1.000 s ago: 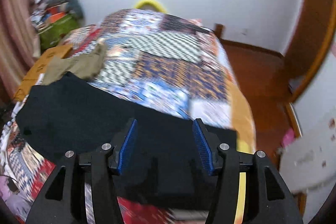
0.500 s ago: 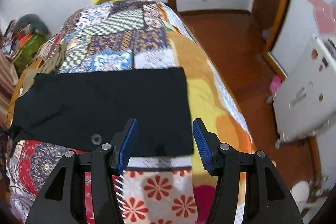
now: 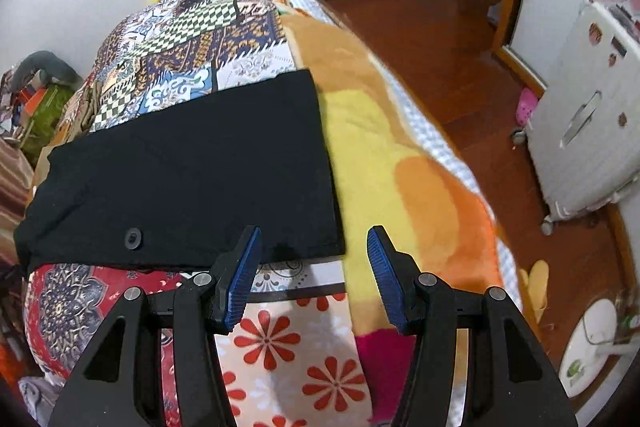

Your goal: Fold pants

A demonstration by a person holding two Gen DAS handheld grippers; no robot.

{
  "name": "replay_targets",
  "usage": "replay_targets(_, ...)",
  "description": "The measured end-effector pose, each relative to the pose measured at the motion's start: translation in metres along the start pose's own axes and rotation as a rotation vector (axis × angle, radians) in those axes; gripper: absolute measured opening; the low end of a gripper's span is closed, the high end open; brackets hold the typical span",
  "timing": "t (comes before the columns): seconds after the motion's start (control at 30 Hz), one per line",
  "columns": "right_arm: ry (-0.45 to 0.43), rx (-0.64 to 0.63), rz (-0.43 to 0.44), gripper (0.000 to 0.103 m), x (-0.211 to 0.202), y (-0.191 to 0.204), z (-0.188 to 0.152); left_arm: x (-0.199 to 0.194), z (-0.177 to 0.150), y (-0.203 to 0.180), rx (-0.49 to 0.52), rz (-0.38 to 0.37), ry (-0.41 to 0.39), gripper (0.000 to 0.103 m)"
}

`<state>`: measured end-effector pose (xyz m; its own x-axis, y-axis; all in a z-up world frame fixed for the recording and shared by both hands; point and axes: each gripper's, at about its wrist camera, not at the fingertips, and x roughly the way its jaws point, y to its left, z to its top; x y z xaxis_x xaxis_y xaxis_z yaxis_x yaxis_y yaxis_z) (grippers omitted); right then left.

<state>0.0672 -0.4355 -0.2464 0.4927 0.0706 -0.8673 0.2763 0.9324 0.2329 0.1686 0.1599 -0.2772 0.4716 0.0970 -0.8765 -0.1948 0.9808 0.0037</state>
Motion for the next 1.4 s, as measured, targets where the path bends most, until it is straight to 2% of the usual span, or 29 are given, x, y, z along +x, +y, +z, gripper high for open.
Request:
replay_targets(0.07, 0.007, 0.009, 0.016, 0.051, 0.008, 0.000, 0.001, -0.001, 0.001, 0.001, -0.003, 0.001, -0.001, 0.040)
replay_targets(0.13, 0.011, 0.019, 0.016, 0.041, 0.013, -0.001, 0.002, -0.002, 0.001, 0.001, 0.001, 0.001, -0.002, 0.038)
replay_targets(0.17, 0.018, 0.022, 0.013, 0.031, 0.016, -0.002, 0.003, -0.003, 0.001, 0.001, 0.006, 0.002, -0.002, 0.037)
replay_targets(0.27, 0.035, 0.032, 0.024, 0.025, 0.024, -0.003, 0.001, -0.006, 0.002, -0.002, 0.022, 0.012, -0.009, 0.030)
replay_targets(0.4, 0.024, -0.021, -0.004, 0.018, 0.025, 0.005, 0.000, -0.011, 0.005, -0.003, 0.041, 0.044, -0.029, 0.018)
replay_targets(0.43, 0.023, -0.034, -0.011, 0.017, 0.026, 0.007, 0.000, -0.012, 0.006, -0.001, 0.040, 0.050, -0.035, 0.007)
replay_targets(0.47, 0.020, -0.048, -0.019, 0.016, 0.026, 0.009, 0.000, -0.013, 0.007, 0.000, 0.045, 0.061, -0.038, 0.005)
replay_targets(0.57, 0.009, -0.056, -0.025, 0.014, 0.025, 0.007, 0.000, -0.017, 0.009, 0.003, 0.047, 0.039, -0.040, 0.005)
replay_targets(0.7, -0.011, -0.058, -0.033, 0.011, 0.022, 0.009, 0.002, -0.026, 0.010, 0.001, 0.078, 0.044, -0.073, 0.004)
replay_targets(0.97, -0.093, -0.079, -0.078, 0.009, 0.006, 0.013, 0.015, -0.055, 0.029, 0.000, 0.122, 0.093, -0.160, 0.004)
replay_targets(1.07, -0.109, -0.087, -0.095, 0.009, 0.003, 0.012, 0.021, -0.056, 0.034, 0.006, 0.126, 0.113, -0.169, 0.004)
replay_targets(1.17, -0.103, -0.101, -0.116, 0.009, 0.008, 0.013, 0.022, -0.044, 0.033, 0.013, 0.109, 0.112, -0.133, 0.004)
replay_targets(1.33, -0.058, -0.107, -0.152, 0.009, 0.022, 0.008, 0.015, -0.008, 0.009, 0.016, 0.096, 0.113, -0.027, 0.004)
replay_targets(1.4, -0.026, -0.094, -0.172, 0.004, 0.029, 0.002, 0.012, 0.001, -0.001, 0.017, 0.087, 0.108, -0.009, 0.004)
